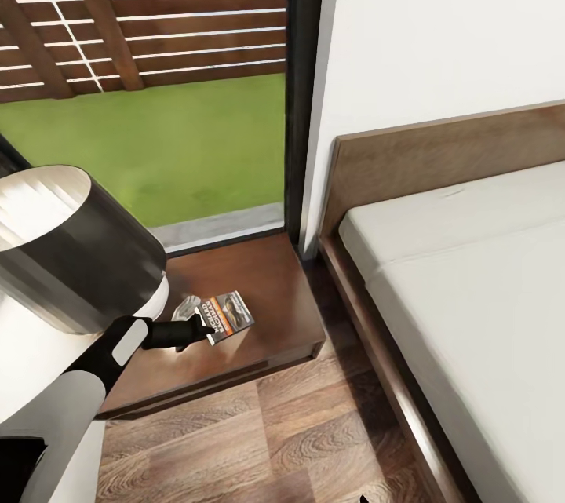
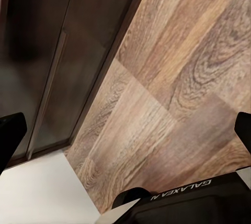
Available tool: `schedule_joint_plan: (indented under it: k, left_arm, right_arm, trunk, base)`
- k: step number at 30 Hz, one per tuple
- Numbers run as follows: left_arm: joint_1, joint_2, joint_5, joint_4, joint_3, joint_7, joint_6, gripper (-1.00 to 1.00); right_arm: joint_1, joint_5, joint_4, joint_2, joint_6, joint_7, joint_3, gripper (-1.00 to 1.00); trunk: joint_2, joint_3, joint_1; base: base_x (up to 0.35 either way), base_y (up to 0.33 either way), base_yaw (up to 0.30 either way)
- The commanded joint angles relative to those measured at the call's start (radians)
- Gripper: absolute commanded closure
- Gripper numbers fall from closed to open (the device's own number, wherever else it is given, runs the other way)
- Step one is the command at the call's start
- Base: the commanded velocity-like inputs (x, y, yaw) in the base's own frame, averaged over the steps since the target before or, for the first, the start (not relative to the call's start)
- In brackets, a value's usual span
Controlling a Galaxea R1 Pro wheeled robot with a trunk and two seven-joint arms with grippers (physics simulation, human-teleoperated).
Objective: In the bedroom, move the book from the bed onto either nightstand, and place the two sandals side by side next to the bed.
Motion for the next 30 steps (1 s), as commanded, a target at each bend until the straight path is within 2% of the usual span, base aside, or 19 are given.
schedule_joint_plan:
  k: [1,23,24,30]
  left_arm:
    - [0.000,0.001,-0.001,0.000,-0.005,-0.004,0.000,1.00]
    - [-0.001,0.001,0.000,0.000,-0.003,-0.009,-0.001,1.00]
    - [-0.001,0.001,0.000,0.000,-0.003,-0.009,-0.001,-1.00]
    - [-0.001,0.001,0.000,0.000,-0.003,-0.009,-0.001,-1.00]
  right_arm:
    - [-0.001,-0.008,0.001,-0.001,-0.007,0.001,0.008,-1.00]
    - [0.000,-0.008,0.001,-0.001,-0.007,-0.005,0.008,-1.00]
    - [0.000,-0.008,0.001,-0.001,-0.007,-0.005,0.008,-1.00]
    - [-0.001,-0.008,0.001,-0.001,-0.007,-0.005,0.008,-1.00]
  trunk:
    - [0.000,-0.001,0.000]
    - [0.000,-0.001,0.000]
    - [0.000,-0.001,0.000]
    - [0.000,-0.001,0.000]
  base:
    - [0.005,0.000,0.000]
    - [0.001,0.000,0.000]
    - [0.000,0.000,0.000]
    - [0.000,0.000,0.000]
